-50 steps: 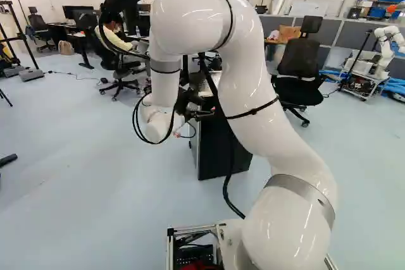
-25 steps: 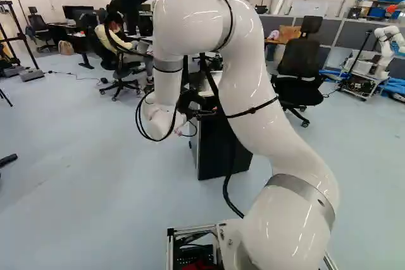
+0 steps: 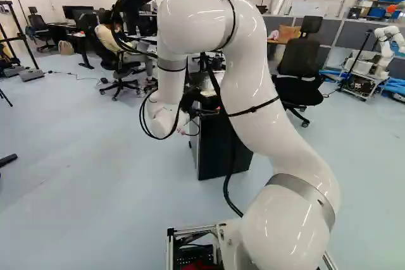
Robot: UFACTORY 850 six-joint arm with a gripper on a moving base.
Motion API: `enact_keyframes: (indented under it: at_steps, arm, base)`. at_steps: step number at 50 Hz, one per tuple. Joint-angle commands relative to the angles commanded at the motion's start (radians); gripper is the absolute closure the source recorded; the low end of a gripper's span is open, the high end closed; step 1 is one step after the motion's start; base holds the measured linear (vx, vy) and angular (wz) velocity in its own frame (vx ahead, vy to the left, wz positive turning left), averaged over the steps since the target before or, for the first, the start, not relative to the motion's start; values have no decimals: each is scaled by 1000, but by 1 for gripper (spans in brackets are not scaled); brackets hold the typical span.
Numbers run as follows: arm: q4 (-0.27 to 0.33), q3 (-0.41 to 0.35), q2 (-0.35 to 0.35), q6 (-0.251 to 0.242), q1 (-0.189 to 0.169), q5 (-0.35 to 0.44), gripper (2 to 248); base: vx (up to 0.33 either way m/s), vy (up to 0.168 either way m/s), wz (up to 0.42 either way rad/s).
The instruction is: Grab a drink from the fridge
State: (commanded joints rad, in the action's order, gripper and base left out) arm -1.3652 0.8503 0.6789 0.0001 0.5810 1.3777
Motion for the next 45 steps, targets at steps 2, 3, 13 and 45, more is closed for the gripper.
enact_keyframes:
  at_steps: [2, 3, 13, 45]
  arm:
    - [0, -1, 0, 0, -2, 0, 3]
    - [0, -1, -1, 0, -3, 0, 3]
    - [0, -15, -8, 0, -12, 0, 3]
    - [0, -91, -48, 0, -29, 0, 3]
  base:
    - [0, 0, 0]
    - [0, 0, 0]
    - [0, 0, 0]
    - [0, 0, 0]
